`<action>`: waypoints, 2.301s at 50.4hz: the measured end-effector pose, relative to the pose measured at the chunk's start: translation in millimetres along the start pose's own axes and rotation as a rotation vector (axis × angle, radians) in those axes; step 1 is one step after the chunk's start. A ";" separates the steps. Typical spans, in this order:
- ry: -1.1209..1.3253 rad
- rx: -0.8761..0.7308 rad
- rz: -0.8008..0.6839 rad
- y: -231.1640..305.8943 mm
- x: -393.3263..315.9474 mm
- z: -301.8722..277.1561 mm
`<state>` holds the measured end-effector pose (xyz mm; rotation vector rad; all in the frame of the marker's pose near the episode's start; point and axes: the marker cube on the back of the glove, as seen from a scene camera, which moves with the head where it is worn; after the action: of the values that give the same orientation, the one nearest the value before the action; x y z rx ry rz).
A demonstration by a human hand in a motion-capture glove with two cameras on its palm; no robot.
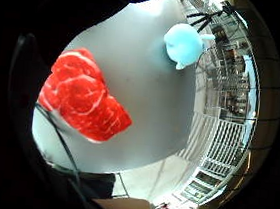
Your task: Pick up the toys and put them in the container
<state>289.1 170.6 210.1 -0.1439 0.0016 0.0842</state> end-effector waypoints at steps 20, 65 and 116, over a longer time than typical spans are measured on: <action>-0.011 -0.104 0.076 5.5 31.6 68.1; -0.026 0.238 -0.038 -61.3 -68.5 -109.0; -0.180 0.293 -0.570 -200.8 -440.6 -234.3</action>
<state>-132.0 -97.8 10.4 0.1598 -0.2051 -0.4709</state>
